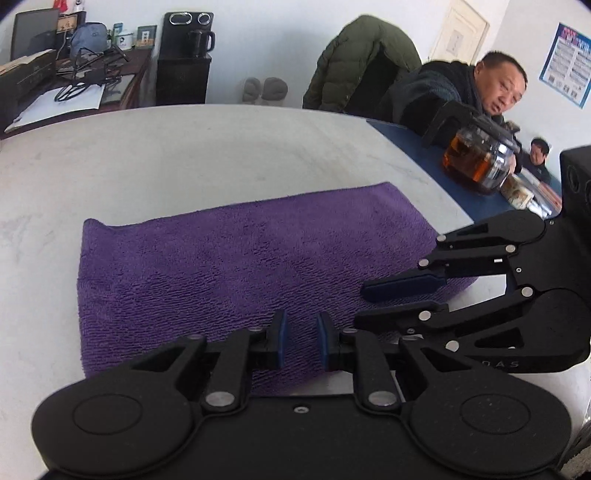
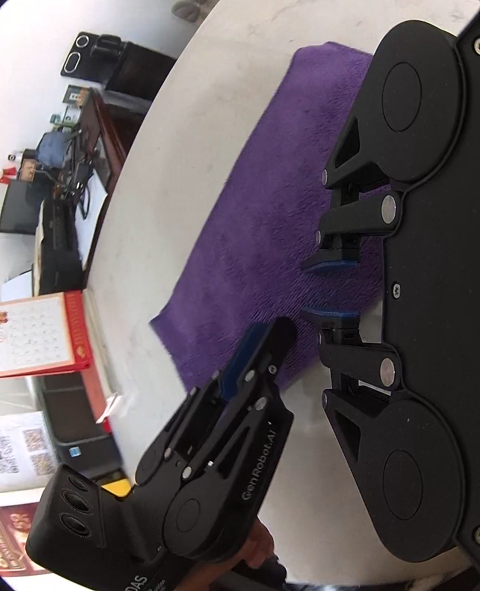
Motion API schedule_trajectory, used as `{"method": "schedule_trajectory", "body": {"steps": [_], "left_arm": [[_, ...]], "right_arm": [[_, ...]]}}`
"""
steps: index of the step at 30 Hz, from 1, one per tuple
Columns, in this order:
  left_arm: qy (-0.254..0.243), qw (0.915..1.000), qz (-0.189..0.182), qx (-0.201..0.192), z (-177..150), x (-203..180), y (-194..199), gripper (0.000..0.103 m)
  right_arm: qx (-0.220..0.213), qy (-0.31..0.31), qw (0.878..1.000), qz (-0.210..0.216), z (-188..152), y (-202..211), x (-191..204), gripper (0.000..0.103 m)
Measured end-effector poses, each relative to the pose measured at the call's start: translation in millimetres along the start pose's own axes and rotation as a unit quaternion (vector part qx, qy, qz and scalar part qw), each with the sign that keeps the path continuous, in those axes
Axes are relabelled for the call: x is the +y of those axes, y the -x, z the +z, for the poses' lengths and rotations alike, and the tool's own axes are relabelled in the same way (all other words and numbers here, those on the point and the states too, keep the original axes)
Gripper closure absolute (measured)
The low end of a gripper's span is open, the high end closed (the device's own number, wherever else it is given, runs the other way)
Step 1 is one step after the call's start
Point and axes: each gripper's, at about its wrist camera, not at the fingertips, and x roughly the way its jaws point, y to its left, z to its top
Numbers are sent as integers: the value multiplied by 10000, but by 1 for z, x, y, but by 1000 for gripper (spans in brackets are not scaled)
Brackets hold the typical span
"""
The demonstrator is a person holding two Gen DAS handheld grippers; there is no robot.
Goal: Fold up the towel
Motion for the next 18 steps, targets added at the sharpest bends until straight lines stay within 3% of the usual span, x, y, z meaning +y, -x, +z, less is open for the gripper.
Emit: {"method": "schedule_trajectory", "body": {"steps": [5, 10, 14, 18], "left_arm": [[333, 9988, 350, -87, -13, 30, 27, 88], [665, 9931, 940, -222, -6, 55, 50, 88], [585, 9942, 741, -511, 22, 48, 48, 86], [209, 9972, 560, -442, 48, 28, 9, 86]], "right_arm": [[79, -482, 9975, -509, -22, 24, -34, 84], [141, -1176, 9880, -995, -39, 46, -71, 84], [40, -1147, 9878, -1051, -28, 46, -71, 83], [-242, -743, 9950, -627, 4, 25, -56, 83]]}}
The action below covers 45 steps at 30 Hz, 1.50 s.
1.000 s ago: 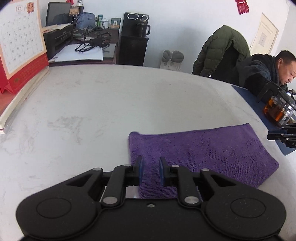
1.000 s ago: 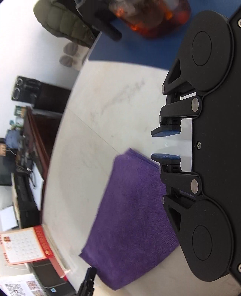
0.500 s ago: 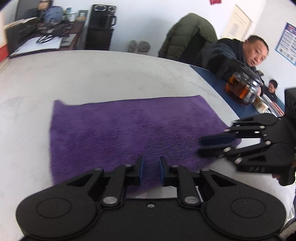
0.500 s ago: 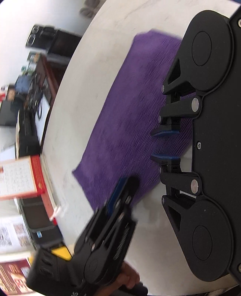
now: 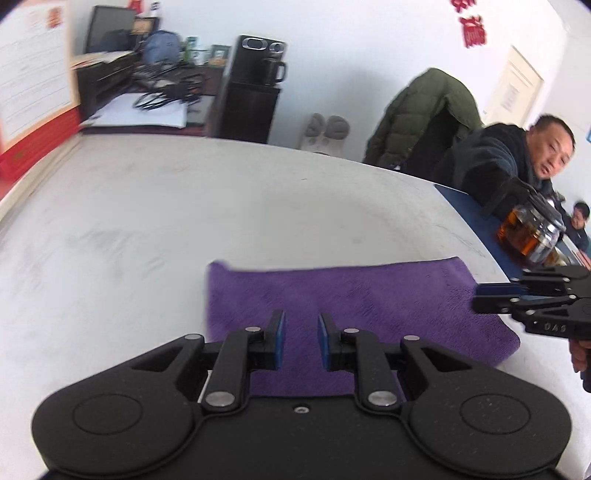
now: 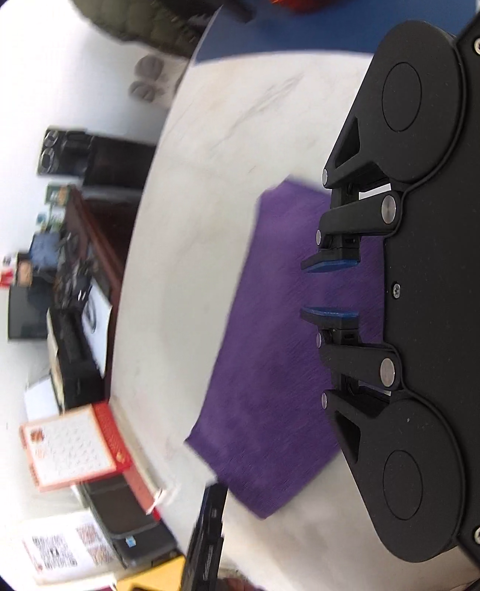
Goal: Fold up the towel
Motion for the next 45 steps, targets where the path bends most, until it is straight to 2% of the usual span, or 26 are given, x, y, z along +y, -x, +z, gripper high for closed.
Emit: {"method": "schedule_trajectory", "body": {"steps": [2, 5, 7, 10, 14, 18, 21, 24, 25, 30, 34, 40, 45], "left_arm": [[-46, 10000, -43, 77, 2, -7, -20, 86], [-30, 9998, 80, 161, 1, -8, -42, 86], [40, 9999, 146, 27, 1, -4, -45, 86], [173, 9995, 263, -87, -2, 7, -45, 87], [345, 9982, 459, -156, -2, 20, -39, 87], [494, 9960, 726, -154, -2, 30, -30, 87], [504, 9946, 889, -171, -1, 31, -22, 87], [476, 9944, 893, -289, 2, 25, -11, 86], [417, 9950, 859, -277, 2, 22, -10, 86], [107, 9968, 795, -26, -1, 5, -9, 86], [-48, 9952, 908, 352, -12, -5, -18, 86], [17, 9947, 984, 300, -20, -9, -15, 83], [95, 9956, 867, 337, -26, -12, -8, 82]], "right_arm": [[-10, 306, 9991, 286, 11, -21, 17, 83], [31, 705, 9957, 598, 21, -48, 37, 83], [48, 869, 9937, 707, 22, -62, 43, 83], [-26, 780, 9946, 687, 20, -66, 31, 82], [-81, 266, 9995, 177, 15, -56, -10, 82], [-106, -283, 9988, -385, 6, -43, -55, 82], [-126, -617, 9961, -620, 0, -32, -73, 81], [-147, -689, 9939, -845, 0, -27, -73, 81], [-159, -698, 9935, -886, 0, -25, -72, 81], [-192, -294, 9983, -464, 6, -26, -36, 79], [52, 15, 9996, -263, 3, -34, -10, 79], [295, 127, 9989, -337, 3, -41, 4, 77], [457, 67, 9979, -465, 4, -39, 9, 76]]}}
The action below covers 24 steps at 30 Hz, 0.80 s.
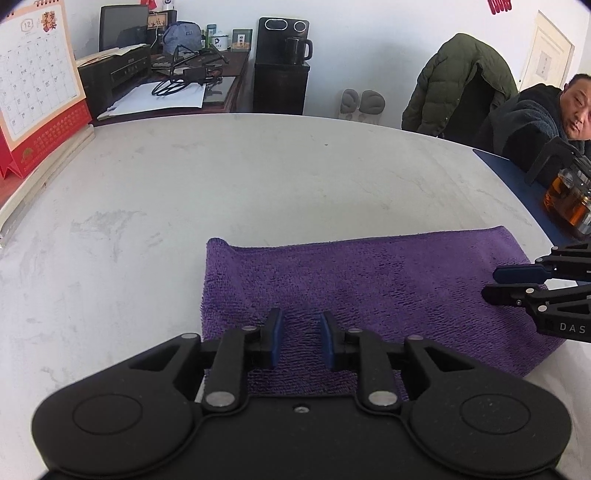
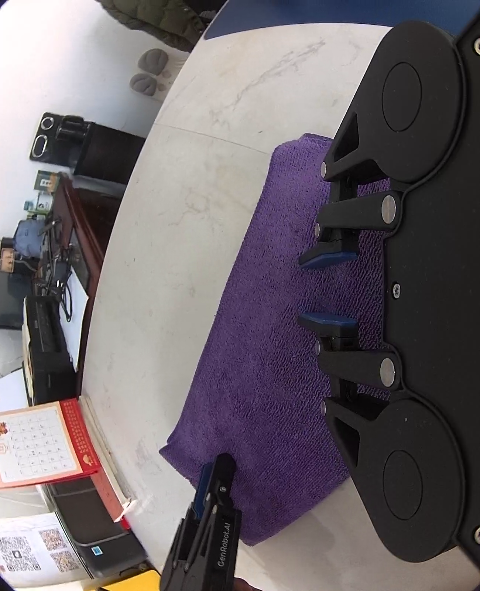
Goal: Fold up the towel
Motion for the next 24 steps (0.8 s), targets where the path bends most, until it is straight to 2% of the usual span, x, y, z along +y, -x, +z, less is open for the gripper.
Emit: {"method": "schedule_trajectory", "body": {"steps": [6, 8, 10, 11, 12, 13, 14, 16, 17, 18, 19, 21, 24], "left_arm": [[-96, 9999, -109, 69, -13, -12, 11, 76], [37, 9998, -179, 121, -13, -12, 15, 76], [177, 9994, -293, 74, -11, -11, 25, 74], [157, 9994, -295, 30, -10, -12, 30, 68], [84, 9995, -290, -44, -9, -15, 37, 61], [26, 9995, -288, -117, -8, -17, 45, 59], [-30, 9994, -287, -189, -7, -19, 53, 54], [-108, 9990, -275, -340, -5, -23, 68, 38], [-127, 9987, -264, -419, -5, -25, 76, 27], [-157, 9981, -223, -553, -4, -28, 85, 20], [-177, 9974, -182, -674, -4, -31, 94, 16], [-210, 9966, -102, -786, -1, -38, 105, 8], [-259, 9955, 104, -911, 2, -51, 119, 7]], "right_arm": [[82, -166, 9997, -136, -14, 13, 9, 76], [79, -242, 9996, -156, -18, 16, 10, 74], [112, -411, 9989, -181, -18, 19, 9, 54], [75, -532, 9984, -197, -19, 23, 7, 43], [37, -652, 9976, -213, -20, 28, 5, 41], [-11, -776, 9967, -223, -21, 32, 3, 40], [-83, -907, 9956, -215, -22, 39, 1, 35], [-225, -1117, 9933, -206, -26, 51, -2, 26], [-329, -1230, 9917, -202, -28, 59, -4, 17], [-475, -1353, 9895, -188, -30, 69, -5, 6], [-553, -1432, 9880, -164, -32, 76, -6, 1], [-682, -1595, 9848, -106, -36, 91, -8, 0], [-743, -1749, 9816, -196, -40, 109, -11, 0]]}}
